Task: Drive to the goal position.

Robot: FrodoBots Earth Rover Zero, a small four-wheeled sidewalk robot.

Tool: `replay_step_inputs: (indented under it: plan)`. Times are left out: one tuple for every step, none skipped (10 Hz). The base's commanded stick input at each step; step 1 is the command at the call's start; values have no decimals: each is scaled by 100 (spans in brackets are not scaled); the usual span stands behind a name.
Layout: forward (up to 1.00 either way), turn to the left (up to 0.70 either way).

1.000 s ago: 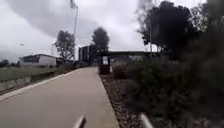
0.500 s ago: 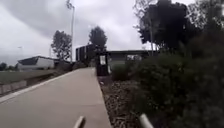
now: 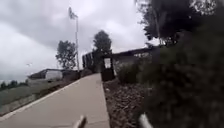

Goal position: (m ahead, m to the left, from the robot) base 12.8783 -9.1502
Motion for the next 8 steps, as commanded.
replay_step_inputs:
  plan:
    - [80,32]
    - [78,34]
    - [76,36]
    - [0,100]
    - [0,99]
    - [0,99]
    - [0,74]
    - [0,27]
